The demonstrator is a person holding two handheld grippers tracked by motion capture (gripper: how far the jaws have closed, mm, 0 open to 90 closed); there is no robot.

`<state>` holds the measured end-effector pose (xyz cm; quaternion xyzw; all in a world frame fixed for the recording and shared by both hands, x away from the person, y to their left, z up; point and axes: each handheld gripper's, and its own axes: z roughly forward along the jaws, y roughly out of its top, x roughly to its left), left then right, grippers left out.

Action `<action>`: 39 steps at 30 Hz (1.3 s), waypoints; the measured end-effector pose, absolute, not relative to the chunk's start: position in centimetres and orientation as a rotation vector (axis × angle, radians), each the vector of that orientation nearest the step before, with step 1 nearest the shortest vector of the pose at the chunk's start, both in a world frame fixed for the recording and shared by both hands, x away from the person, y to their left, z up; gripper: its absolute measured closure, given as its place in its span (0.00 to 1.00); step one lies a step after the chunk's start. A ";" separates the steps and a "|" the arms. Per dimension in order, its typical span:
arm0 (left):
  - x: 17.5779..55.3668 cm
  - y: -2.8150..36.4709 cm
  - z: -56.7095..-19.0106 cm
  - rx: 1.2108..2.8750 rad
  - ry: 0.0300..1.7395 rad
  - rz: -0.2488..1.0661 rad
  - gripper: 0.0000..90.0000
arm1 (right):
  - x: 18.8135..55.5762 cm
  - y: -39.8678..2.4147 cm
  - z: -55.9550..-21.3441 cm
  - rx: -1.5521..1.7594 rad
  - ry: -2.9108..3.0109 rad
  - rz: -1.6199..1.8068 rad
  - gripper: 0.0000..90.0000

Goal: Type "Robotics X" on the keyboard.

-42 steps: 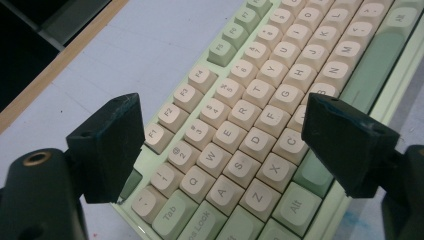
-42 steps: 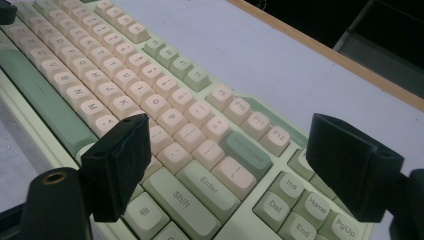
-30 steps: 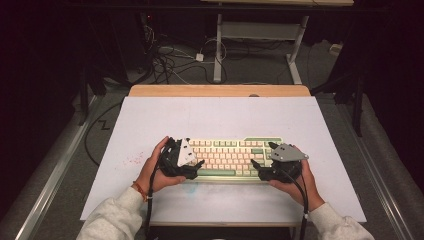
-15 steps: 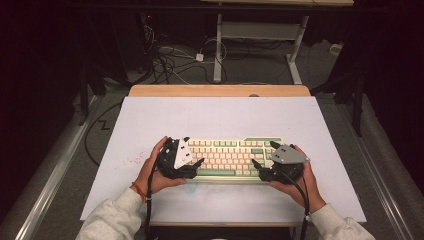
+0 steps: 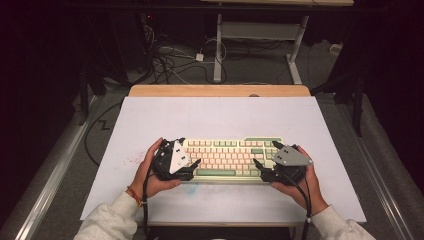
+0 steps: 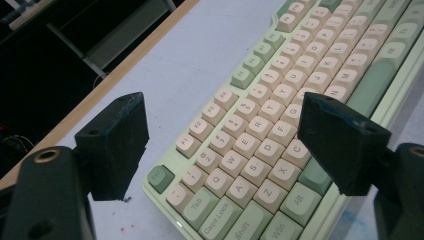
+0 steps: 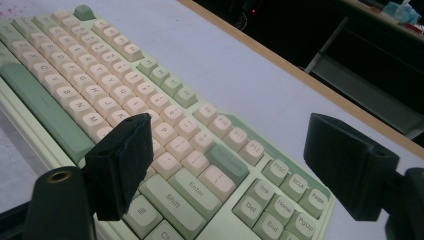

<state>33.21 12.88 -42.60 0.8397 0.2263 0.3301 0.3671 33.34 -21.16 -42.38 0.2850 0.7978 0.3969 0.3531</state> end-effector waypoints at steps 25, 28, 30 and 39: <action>31.9 14.2 -43.0 2.189 0.563 0.874 0.19 | 32.2 -22.4 -41.9 0.751 2.042 1.017 0.22; 31.8 14.6 -43.0 2.181 0.569 0.883 0.19 | 32.0 -22.6 -41.9 0.747 2.033 1.012 0.22; 31.7 14.8 -43.0 2.180 0.573 0.889 0.19 | 32.0 -22.7 -41.8 0.748 2.032 1.010 0.21; 31.4 15.6 -43.3 2.187 0.588 0.888 0.19 | 32.0 -23.1 -41.9 0.754 2.029 1.000 0.21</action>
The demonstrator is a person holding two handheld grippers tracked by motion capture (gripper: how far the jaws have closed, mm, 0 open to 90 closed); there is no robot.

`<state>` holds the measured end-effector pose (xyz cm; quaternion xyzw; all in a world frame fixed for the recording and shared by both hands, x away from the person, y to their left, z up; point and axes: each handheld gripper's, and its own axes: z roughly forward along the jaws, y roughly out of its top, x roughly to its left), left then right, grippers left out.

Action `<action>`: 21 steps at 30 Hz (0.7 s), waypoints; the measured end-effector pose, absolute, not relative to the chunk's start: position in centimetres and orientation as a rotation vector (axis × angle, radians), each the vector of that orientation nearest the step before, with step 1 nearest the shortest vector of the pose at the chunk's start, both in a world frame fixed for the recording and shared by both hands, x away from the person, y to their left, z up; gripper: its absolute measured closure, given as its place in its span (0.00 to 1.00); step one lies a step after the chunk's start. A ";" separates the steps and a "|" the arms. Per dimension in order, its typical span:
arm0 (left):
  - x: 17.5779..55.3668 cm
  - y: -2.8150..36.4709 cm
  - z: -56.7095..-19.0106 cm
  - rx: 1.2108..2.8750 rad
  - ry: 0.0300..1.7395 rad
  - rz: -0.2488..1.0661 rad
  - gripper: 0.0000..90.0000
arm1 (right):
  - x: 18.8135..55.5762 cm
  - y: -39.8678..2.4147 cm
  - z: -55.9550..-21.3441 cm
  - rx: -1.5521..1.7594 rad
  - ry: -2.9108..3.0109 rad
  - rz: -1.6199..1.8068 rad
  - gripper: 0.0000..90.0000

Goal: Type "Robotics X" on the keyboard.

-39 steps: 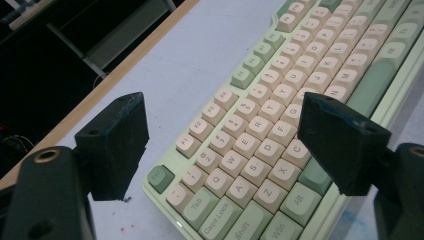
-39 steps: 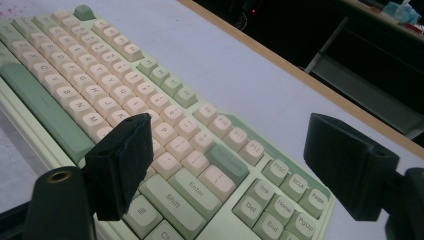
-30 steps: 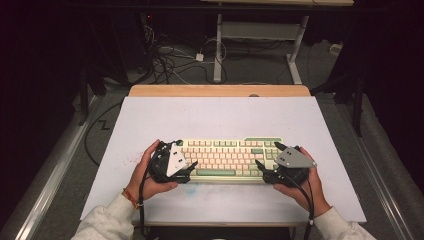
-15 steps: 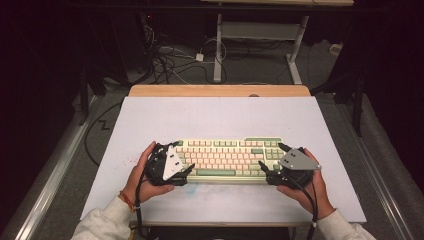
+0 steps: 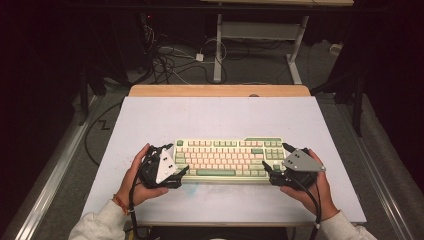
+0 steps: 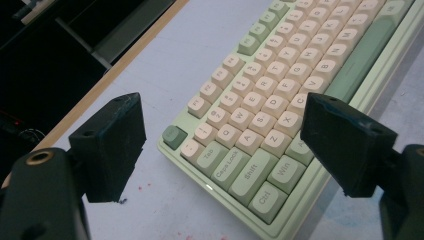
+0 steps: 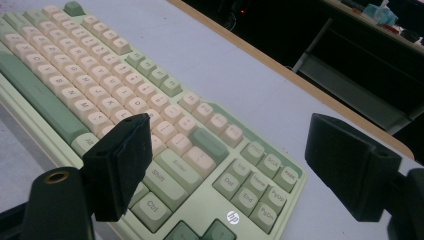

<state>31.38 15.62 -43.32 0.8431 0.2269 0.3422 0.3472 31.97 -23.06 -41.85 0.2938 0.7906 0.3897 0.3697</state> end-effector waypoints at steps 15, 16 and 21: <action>30.7 17.1 -44.7 2.232 0.617 0.937 0.19 | 31.6 -24.0 -42.2 0.773 2.024 0.978 0.21; 30.6 17.1 -44.7 2.232 0.619 0.936 0.19 | 31.6 -24.0 -42.3 0.775 2.024 0.977 0.21; 30.1 17.4 -44.9 2.229 0.630 0.924 0.19 | 31.3 -24.2 -42.5 0.764 2.032 0.977 0.21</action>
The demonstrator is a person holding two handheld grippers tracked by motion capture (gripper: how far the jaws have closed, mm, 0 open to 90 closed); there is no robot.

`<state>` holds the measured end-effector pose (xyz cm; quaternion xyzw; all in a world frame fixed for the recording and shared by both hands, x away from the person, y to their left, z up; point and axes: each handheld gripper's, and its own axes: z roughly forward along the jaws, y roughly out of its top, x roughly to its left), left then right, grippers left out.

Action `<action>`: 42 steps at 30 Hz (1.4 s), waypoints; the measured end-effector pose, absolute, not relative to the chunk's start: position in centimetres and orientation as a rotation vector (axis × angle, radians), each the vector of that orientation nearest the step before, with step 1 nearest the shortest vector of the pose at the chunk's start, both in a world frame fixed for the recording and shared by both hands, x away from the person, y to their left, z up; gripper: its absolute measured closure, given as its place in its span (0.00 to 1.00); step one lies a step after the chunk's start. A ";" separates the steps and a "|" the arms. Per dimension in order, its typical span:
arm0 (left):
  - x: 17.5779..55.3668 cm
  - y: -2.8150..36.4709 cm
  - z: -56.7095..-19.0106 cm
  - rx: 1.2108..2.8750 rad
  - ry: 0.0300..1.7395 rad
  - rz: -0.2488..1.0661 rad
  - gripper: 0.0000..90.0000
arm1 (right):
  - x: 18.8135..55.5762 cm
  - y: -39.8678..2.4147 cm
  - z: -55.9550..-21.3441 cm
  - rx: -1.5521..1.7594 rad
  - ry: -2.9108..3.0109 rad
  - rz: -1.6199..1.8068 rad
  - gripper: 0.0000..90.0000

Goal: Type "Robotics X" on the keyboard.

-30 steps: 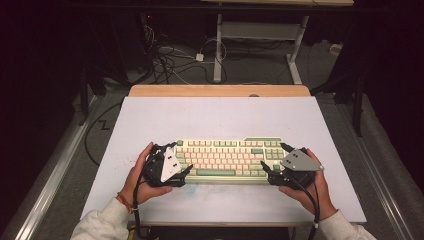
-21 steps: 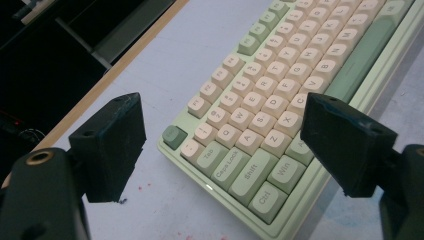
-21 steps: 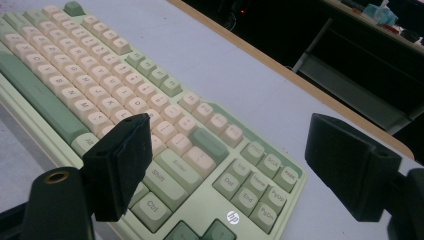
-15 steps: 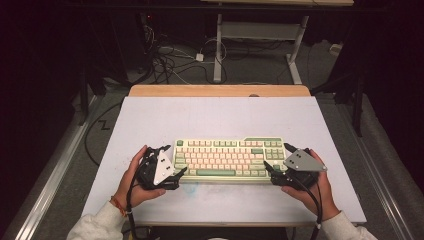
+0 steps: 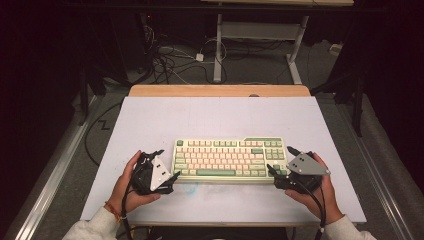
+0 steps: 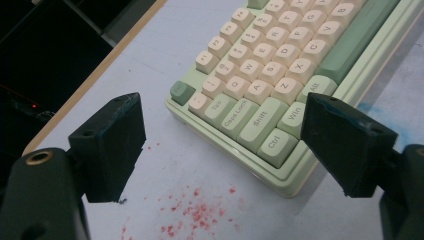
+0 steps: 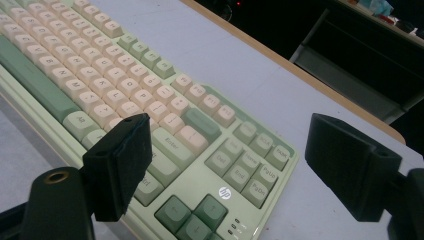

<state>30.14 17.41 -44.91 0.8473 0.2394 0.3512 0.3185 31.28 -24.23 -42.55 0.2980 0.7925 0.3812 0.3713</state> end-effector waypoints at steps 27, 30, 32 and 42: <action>28.7 20.3 -46.8 2.249 0.729 0.879 0.18 | 30.0 -27.0 -44.1 0.823 2.029 0.944 0.21; 28.6 20.8 -47.0 2.253 0.741 0.874 0.18 | 29.9 -27.4 -44.3 0.838 2.029 0.936 0.21; 28.6 21.0 -47.1 2.254 0.741 0.871 0.18 | 29.9 -27.6 -44.5 0.846 2.028 0.927 0.21; 28.9 22.2 -47.5 2.252 0.779 0.836 0.18 | 29.6 -29.0 -45.6 0.905 2.008 0.891 0.21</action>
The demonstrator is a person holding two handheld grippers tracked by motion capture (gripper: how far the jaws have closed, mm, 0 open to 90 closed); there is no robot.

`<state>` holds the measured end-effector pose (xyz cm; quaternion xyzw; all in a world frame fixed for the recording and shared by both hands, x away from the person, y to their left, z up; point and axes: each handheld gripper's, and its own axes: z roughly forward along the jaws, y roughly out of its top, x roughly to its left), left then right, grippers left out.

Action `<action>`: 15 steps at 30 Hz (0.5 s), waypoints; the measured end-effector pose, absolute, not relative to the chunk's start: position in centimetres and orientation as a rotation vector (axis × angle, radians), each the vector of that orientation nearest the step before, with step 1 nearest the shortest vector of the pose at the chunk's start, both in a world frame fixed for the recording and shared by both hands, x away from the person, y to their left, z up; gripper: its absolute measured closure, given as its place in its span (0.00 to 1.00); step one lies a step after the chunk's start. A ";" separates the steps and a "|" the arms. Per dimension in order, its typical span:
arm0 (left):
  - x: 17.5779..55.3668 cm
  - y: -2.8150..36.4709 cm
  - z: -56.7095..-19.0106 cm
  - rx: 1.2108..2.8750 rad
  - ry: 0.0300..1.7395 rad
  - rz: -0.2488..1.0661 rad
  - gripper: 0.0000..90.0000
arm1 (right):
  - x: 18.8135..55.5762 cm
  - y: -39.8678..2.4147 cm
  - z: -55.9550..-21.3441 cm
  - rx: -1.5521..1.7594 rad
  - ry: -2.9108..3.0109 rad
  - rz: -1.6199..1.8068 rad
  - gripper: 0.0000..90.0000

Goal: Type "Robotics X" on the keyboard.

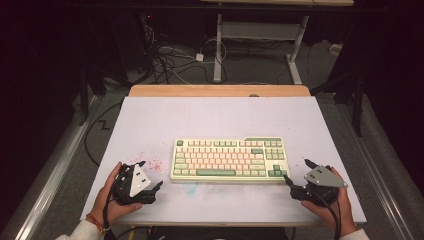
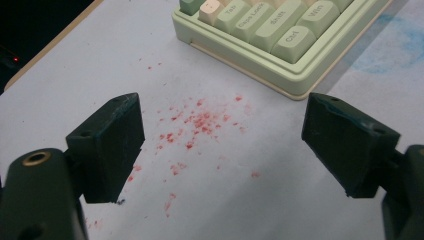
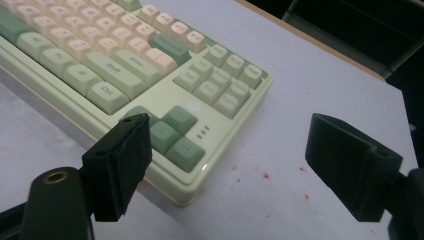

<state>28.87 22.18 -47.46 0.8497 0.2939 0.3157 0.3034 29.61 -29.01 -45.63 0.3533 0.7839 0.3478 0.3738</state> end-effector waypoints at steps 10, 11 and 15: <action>28.7 22.8 -48.2 2.269 0.810 0.838 0.18 | 29.2 -30.1 -47.3 0.989 2.022 0.899 0.20; 28.7 22.8 -48.3 2.266 0.816 0.837 0.18 | 29.2 -30.1 -47.4 0.996 2.026 0.900 0.19; 28.7 22.9 -48.2 2.247 0.833 0.831 0.18 | 29.1 -30.0 -47.6 0.986 2.043 0.894 0.19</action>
